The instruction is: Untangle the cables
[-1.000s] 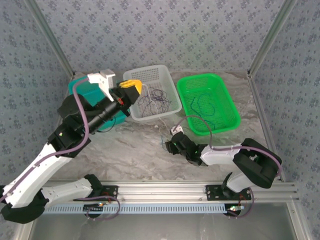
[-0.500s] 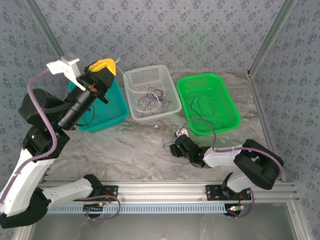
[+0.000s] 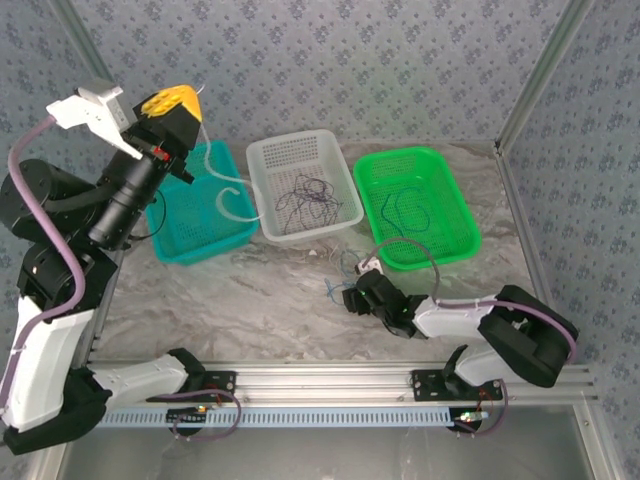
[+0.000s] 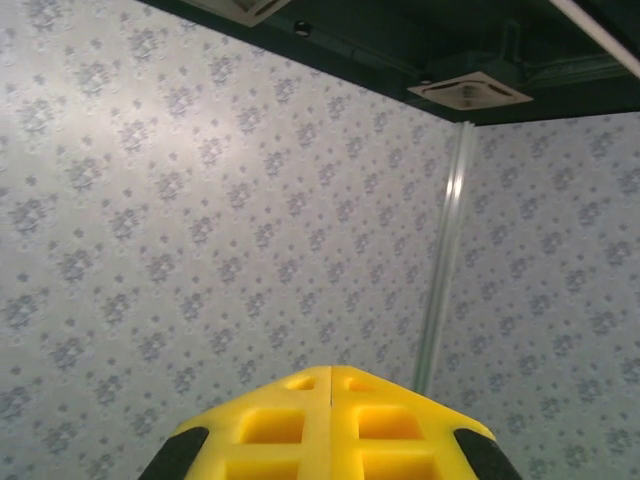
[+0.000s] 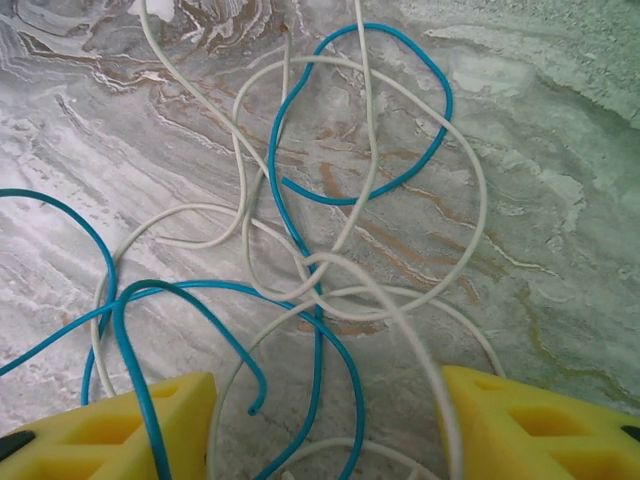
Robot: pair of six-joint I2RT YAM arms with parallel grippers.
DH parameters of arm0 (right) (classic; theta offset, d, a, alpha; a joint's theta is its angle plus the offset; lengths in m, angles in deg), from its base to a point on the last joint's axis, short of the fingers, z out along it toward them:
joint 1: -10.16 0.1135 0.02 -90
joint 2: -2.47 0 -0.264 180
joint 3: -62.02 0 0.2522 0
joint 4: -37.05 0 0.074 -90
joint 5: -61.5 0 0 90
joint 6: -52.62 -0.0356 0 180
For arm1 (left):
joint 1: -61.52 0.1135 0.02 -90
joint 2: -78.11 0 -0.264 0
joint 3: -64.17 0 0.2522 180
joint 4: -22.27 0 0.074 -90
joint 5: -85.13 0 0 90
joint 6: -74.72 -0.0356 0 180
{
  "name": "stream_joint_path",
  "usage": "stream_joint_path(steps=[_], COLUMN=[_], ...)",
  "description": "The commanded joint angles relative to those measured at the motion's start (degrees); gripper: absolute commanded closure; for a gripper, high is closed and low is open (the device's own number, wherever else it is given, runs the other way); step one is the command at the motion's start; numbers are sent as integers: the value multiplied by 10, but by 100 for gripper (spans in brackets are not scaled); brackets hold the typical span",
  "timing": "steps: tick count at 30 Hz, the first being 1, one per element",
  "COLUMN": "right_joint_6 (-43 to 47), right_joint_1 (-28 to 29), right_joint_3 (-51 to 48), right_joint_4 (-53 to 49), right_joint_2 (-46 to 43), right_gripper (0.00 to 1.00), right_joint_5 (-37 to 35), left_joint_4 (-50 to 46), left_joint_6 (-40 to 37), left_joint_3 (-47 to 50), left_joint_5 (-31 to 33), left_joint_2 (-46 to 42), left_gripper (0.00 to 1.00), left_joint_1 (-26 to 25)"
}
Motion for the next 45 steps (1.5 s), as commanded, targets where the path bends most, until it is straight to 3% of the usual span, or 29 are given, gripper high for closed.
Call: stream_joint_path(steps=[1,4,12,15,31,40,44,45], right_joint_6=[3,6,12,10,9,16,14,12], right_joint_1=[-3,-2,-2,-2,-2,-4,-10,-13], right_joint_3=[5,4,-2,-4,-4,0,2,2], right_joint_4=[-36,-49,-82,-88,-110,-117,-130,-132], right_joint_2=[-30,-56,-115,-126,-144,-154,-169,-174], right_gripper=[37,36,35,35,35,36,38,39], right_joint_5=[5,3,9,10,-3,3,10,14], left_joint_4=[-14,-13,1,22,47,21,18,18], left_joint_6=[5,31,141,172,169,183,192,196], left_joint_3=[27,65,157,199,316,344,359,365], left_joint_5=[11,-4,-117,-156,-162,-156,-147,-143], left_joint_2=[5,4,40,57,117,172,188,188], left_gripper=[100,100,100,100,100,99,90,83], left_joint_1=[40,103,339,398,448,449,449,449])
